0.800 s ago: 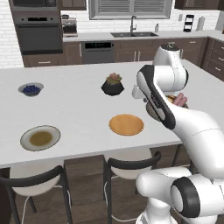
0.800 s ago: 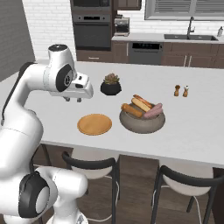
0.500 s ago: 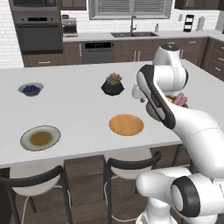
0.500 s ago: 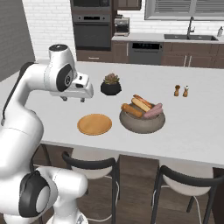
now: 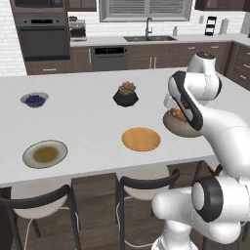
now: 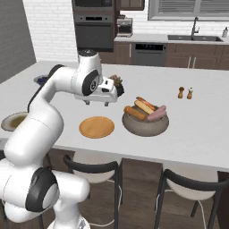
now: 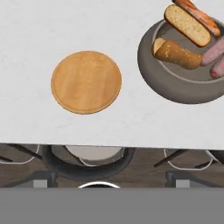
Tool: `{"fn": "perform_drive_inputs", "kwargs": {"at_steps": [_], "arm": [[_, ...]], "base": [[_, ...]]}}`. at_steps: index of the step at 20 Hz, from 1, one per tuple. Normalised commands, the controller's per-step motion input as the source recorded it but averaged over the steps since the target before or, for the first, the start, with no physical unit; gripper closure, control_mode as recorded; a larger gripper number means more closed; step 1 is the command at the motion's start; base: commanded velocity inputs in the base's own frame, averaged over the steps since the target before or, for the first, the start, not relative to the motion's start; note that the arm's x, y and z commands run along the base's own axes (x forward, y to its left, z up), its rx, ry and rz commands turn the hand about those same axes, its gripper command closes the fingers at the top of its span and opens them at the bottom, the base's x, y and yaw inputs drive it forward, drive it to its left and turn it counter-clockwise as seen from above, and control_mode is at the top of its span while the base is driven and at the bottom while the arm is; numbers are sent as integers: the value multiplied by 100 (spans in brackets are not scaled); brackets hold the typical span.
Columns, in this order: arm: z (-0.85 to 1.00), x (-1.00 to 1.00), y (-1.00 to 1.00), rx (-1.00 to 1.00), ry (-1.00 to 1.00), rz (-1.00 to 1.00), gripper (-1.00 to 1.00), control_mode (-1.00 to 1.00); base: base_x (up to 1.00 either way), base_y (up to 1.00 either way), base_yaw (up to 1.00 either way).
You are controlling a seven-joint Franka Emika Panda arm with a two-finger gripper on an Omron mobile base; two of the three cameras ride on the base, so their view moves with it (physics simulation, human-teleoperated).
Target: Place one bun and one sausage from the bowl on each plate.
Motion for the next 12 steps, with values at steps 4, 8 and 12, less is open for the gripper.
{"fn": "perform_drive_inputs", "kwargs": {"at_steps": [4,8,12], "arm": [[-3,36,-54,0,9,0,-100,-100],[-6,30,-28,-18,2,0,-100,-100],[-4,67,-15,-14,0,0,-100,-100]], "base": [[0,0,0],[0,0,0],[0,0,0]]}}
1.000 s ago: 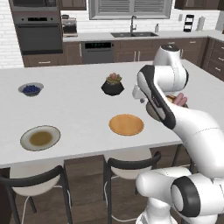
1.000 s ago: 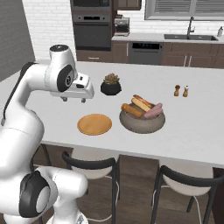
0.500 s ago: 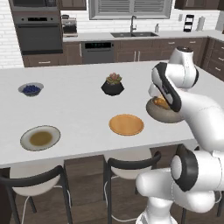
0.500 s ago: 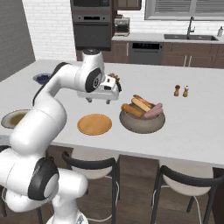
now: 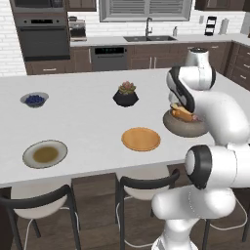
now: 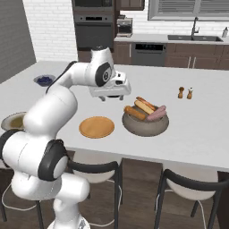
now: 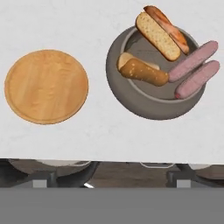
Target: Place one bun and one sausage from the bowl on each plate.
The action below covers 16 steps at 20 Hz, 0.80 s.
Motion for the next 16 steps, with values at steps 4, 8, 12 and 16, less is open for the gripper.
{"fn": "perform_drive_inputs", "kwargs": {"at_steps": [4,8,12,16], "arm": [[-26,47,-8,-8,0,1,-100,-100],[-36,25,-9,-4,0,0,-100,-100],[-54,33,-22,-4,0,0,-100,-100],[-32,51,-34,0,0,4,-100,-100]], "base": [[0,0,0],[0,0,0],[0,0,0],[0,0,0]]}}
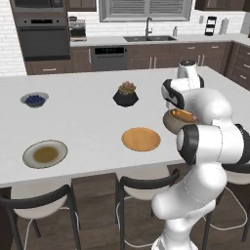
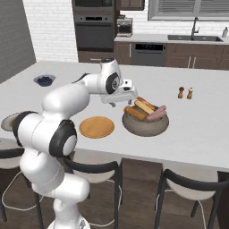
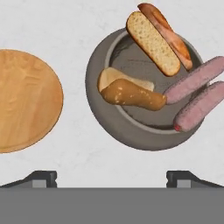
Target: Place one bun and one sausage from the bowl on each plate.
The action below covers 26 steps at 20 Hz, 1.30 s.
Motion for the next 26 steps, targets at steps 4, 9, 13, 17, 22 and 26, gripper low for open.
{"fn": "perform_drive_inputs", "kwargs": {"at_steps": [4,9,13,17,22,26], "arm": [[-26,48,-22,0,-1,7,-100,-100],[-44,46,-4,0,-5,7,-100,-100],[-27,31,-7,0,-19,6,-100,-100],[-20,28,-12,0,-9,2,-100,-100],[-27,26,-11,0,0,0,-100,-100],[-30,1,-2,0,0,0,-100,-100]], "base": [[0,0,0],[0,0,0],[0,0,0],[0,0,0],[0,0,0],[0,0,0]]}}
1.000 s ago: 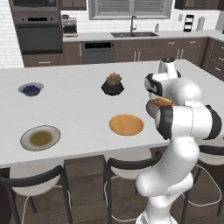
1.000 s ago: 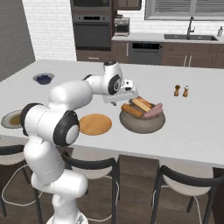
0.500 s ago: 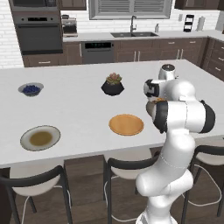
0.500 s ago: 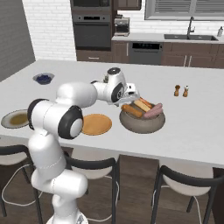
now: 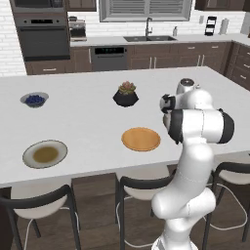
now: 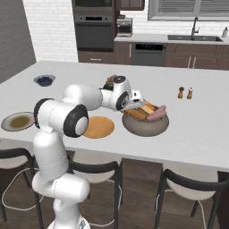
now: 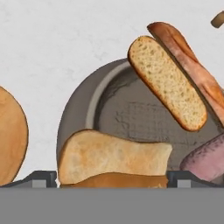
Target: Place one bun and one sausage from the bowl on each plate.
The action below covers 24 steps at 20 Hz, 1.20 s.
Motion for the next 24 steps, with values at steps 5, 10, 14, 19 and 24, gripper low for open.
{"fn": "perform_drive_inputs", "kwargs": {"at_steps": [5,10,14,19,24], "arm": [[-21,1,0,0,0,0,100,-100],[4,0,12,0,-1,1,100,-100],[42,-18,29,5,0,4,100,-100],[61,-25,56,18,-2,0,100,-100],[30,-12,98,19,18,0,100,-100]], "base": [[0,0,0],[0,0,0],[0,0,0],[0,0,0],[0,0,0]]}}
